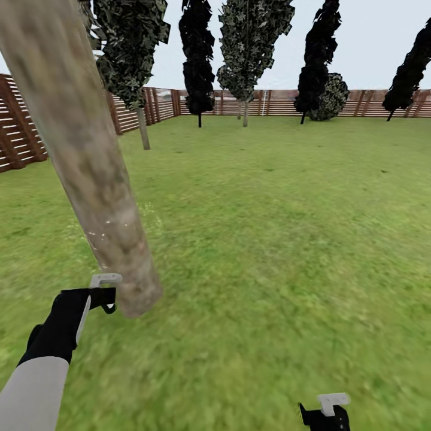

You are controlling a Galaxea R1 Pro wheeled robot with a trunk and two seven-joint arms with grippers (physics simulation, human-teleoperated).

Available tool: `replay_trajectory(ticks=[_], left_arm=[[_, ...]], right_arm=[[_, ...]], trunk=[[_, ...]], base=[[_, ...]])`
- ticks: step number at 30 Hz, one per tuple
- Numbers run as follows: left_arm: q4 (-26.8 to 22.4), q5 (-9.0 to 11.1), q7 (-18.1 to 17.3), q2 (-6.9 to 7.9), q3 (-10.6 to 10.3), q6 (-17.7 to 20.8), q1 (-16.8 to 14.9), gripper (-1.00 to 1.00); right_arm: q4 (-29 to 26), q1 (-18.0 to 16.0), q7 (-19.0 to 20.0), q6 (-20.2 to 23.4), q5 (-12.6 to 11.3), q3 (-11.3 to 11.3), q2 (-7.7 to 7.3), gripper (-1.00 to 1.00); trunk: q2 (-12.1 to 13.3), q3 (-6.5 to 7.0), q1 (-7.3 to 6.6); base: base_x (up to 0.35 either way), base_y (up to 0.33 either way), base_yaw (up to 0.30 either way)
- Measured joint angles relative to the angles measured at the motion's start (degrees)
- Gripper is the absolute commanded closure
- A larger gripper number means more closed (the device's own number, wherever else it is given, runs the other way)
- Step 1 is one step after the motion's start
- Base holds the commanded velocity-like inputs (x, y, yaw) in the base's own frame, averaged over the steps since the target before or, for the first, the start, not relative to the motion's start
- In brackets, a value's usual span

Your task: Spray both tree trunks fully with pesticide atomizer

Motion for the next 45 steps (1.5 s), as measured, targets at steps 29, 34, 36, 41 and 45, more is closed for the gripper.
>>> replay_trajectory(ticks=[29,34,36,41,45], left_arm=[[-0.01,-0.16,0.25,0.3,0.39,0.21,0.0,1.0],[-0.03,-0.18,0.26,0.3,0.39,0.17,0.01,1.0],[-0.03,-0.28,0.28,0.46,0.4,0.16,0.01,1.0],[0.06,-0.34,0.33,0.69,0.4,0.17,0.02,1.0],[0.18,-0.19,0.44,0.5,0.38,0.19,0.05,1.0]], right_arm=[[0.0,0.0,0.0,-0.02,0.01,0.0,0.27,-1.0],[0.01,-0.01,0.0,-0.04,0.01,0.0,0.27,-1.0],[0.01,-0.01,0.0,-0.01,0.01,0.0,0.27,-1.0],[0.02,-0.02,0.0,-0.01,0.0,0.02,0.27,-1.0],[-0.02,-0.01,0.0,0.01,0.01,0.01,0.27,-1.0]], trunk=[[0.0,0.0,-0.03],[0.0,0.0,-0.03],[0.0,0.0,-0.03],[0.0,0.0,-0.01],[0.0,0.0,0.02]], base=[[0.079,-0.251,0.093],[0.245,-0.174,0.133],[0.239,-0.185,0.269],[0.129,-0.237,0.275],[-0.156,-0.135,0.275]])
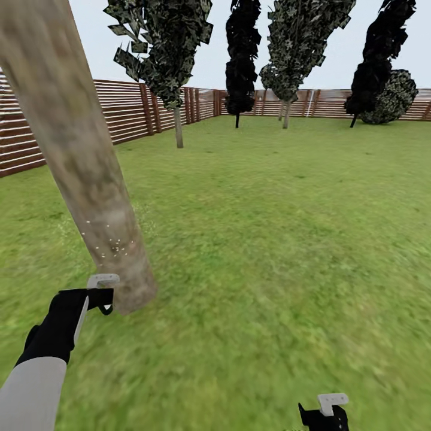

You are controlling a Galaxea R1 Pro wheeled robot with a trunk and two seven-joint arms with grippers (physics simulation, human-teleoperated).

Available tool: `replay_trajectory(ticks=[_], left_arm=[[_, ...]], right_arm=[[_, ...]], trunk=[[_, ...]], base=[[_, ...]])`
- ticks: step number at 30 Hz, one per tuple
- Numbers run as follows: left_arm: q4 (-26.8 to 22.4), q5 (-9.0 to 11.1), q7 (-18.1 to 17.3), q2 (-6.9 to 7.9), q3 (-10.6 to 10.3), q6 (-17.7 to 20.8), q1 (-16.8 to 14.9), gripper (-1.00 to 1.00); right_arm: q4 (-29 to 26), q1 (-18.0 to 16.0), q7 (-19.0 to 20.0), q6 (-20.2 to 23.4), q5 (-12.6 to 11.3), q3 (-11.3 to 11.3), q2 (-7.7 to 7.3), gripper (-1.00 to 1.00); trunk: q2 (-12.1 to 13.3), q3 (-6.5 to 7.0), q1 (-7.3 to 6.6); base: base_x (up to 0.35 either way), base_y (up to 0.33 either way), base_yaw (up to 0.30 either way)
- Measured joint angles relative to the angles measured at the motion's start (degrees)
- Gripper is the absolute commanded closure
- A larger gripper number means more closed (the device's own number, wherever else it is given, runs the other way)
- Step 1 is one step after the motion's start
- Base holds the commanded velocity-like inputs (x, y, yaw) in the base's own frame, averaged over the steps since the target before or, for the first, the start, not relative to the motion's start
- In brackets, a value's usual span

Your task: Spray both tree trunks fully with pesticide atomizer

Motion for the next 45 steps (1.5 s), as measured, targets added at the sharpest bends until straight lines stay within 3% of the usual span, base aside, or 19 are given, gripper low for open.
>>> replay_trajectory(ticks=[2,4,6,8,15,18,20,26,45], left_arm=[[-0.2,0.13,-0.09,0.05,0.04,0.14,-0.43,1.0],[-0.97,-0.26,-0.42,0.29,-0.4,5.02,-3.66,1.0],[-1.07,-0.3,-0.43,0.92,-0.4,5.69,-5.25,1.0],[-0.41,-0.32,-0.44,2.57,-0.47,6.23,-7.52,1.0],[-0.5,-0.39,-0.5,3.4,-0.68,11.11,-11.58,1.0],[-0.5,-0.7,-1.19,6.31,-0.74,11.23,-11.16,1.0],[-0.49,-0.14,-3.31,7.02,-0.87,11.09,-10.86,1.0],[-1.08,-0.22,-4.2,6.71,-2.39,11.32,-11.36,1.0],[-2.47,-0.5,-4.11,7.22,-2.48,11.84,-12.72,1.0]], right_arm=[[-0.05,0.0,0.0,-0.03,0.0,-0.02,-0.08,-1.0],[-0.06,0.01,0.0,-0.02,0.0,-0.01,-0.09,-1.0],[-0.06,0.01,0.0,-0.01,0.0,-0.02,-0.09,-1.0],[-0.1,0.01,0.0,0.0,-0.04,-0.02,-0.09,-1.0],[-0.07,0.01,0.0,0.0,0.0,-0.01,-0.52,-1.0],[-0.06,0.01,0.0,-0.01,-0.01,-0.01,-0.53,-1.0],[-0.06,0.01,0.0,0.0,-0.01,-0.01,-0.53,-1.0],[-0.05,0.01,0.0,-0.01,-0.01,-0.01,-0.46,-1.0],[0.02,0.01,0.0,-0.01,-0.01,-0.01,-0.33,-1.0]], trunk=[[0.0,0.0,-0.02],[0.0,0.01,-0.02],[0.0,0.01,-0.02],[-0.01,0.01,-0.03],[0.0,0.0,-0.02],[0.0,0.0,-0.02],[0.0,0.0,-0.02],[0.0,0.0,-0.04],[0.0,0.0,-0.02]], base=[[-0.011,-0.005,0.275],[0.0,0.0,0.275],[0.0,0.0,0.268],[0.0,0.0,0.1],[0.0,0.0,0.009],[0.0,0.0,0.0],[0.0,0.0,0.0],[0.089,-0.116,0.0],[0.023,-0.267,0.007]])
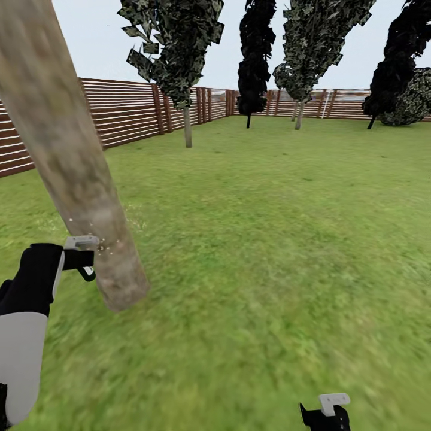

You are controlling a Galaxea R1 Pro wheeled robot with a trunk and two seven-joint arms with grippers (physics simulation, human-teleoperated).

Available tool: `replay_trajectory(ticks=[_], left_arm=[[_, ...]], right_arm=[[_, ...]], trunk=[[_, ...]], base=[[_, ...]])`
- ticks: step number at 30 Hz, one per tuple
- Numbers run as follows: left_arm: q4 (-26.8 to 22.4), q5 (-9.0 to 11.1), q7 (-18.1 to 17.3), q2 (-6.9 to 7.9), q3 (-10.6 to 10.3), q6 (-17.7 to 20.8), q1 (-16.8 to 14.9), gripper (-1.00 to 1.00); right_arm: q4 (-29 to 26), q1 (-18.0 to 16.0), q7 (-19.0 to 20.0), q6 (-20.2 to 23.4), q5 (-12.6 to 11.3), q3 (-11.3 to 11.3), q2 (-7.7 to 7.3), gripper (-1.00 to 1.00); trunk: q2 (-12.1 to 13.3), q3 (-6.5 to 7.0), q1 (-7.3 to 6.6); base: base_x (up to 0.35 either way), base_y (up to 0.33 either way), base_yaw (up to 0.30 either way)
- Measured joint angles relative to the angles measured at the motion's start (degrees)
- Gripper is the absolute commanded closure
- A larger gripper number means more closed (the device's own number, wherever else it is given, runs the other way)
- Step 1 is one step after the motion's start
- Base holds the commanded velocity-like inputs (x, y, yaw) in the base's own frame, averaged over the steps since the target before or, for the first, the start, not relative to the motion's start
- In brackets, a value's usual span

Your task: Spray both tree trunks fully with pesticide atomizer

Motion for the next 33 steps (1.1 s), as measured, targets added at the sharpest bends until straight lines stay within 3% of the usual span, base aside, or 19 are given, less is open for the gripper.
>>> replay_trajectory(ticks=[6,8,11,18,33], left_arm=[[-2.21,-0.15,0.36,0.15,0.04,2.26,-0.14,1.0],[-2.27,-1.03,0.56,1.13,0.09,2.21,-0.12,1.0],[-2.27,-0.68,0.6,2.65,0.12,2.2,-0.04,1.0],[-2.32,-0.19,4.08,2.06,-0.02,2.14,0.37,1.0],[-2.31,-0.15,4.23,1.76,-0.01,2.1,0.28,1.0]], right_arm=[[0.01,-0.01,0.0,0.01,0.0,0.0,0.15,-1.0],[0.01,-0.01,0.0,0.01,0.0,0.0,0.15,-1.0],[0.01,-0.01,0.0,0.01,0.0,0.0,0.15,-1.0],[0.01,-0.01,0.0,0.0,0.0,0.0,0.15,-1.0],[0.0,0.0,0.0,0.0,0.0,0.0,0.06,-1.0]], trunk=[[0.0,0.0,0.0],[0.0,0.0,0.0],[0.0,0.0,0.0],[0.0,0.0,0.0],[0.0,0.0,0.0]], base=[[0.0,-0.273,0.252],[0.0,-0.273,0.276],[0.0,-0.273,0.276],[0.0,-0.273,0.249],[0.119,-0.234,0.008]])
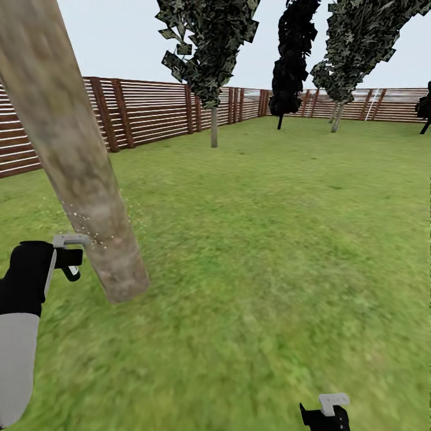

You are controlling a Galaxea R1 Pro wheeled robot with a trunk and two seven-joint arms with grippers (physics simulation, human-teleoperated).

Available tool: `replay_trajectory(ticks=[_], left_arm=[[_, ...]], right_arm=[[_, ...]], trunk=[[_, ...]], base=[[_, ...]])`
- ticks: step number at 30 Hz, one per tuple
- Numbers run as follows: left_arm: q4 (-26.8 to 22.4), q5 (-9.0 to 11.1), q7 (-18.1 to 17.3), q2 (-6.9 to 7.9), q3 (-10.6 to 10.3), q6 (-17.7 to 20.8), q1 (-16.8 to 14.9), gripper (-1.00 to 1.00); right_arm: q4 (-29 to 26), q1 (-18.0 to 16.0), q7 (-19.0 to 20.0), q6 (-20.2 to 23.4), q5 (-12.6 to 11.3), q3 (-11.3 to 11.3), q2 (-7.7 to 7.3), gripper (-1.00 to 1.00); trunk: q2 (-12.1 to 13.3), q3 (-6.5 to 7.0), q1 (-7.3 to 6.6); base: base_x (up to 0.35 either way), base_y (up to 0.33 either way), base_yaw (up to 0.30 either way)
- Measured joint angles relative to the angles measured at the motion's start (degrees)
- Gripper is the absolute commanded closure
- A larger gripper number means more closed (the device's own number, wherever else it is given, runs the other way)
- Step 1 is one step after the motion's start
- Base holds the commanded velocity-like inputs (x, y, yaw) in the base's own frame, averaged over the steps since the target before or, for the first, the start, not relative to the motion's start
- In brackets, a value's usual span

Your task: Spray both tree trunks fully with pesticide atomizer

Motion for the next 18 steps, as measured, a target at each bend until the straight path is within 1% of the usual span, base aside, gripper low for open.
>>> replay_trajectory(ticks=[7,13,15,18], left_arm=[[0.0,-0.19,0.03,0.08,0.0,0.0,0.1,1.0],[0.0,-0.27,0.08,0.11,0.06,0.0,-0.23,1.0],[-0.01,-0.24,0.09,0.16,0.04,0.01,-0.29,1.0],[-0.02,-0.42,0.08,0.31,0.1,0.01,0.05,1.0]], right_arm=[[0.0,0.0,0.0,0.0,0.0,0.0,0.0,-1.0],[-0.02,0.0,0.0,0.0,0.0,0.0,0.0,-1.0],[0.0,-0.01,0.0,0.0,0.0,0.0,0.03,-1.0],[0.01,-0.01,0.0,0.01,0.0,0.0,0.09,-1.0]], trunk=[[0.0,0.0,0.0],[0.0,0.0,-0.01],[0.0,0.0,-0.01],[0.0,0.0,-0.01]], base=[[0.003,-0.273,0.0],[0.111,-0.273,0.005],[0.137,-0.273,0.159],[0.138,-0.273,0.255]])
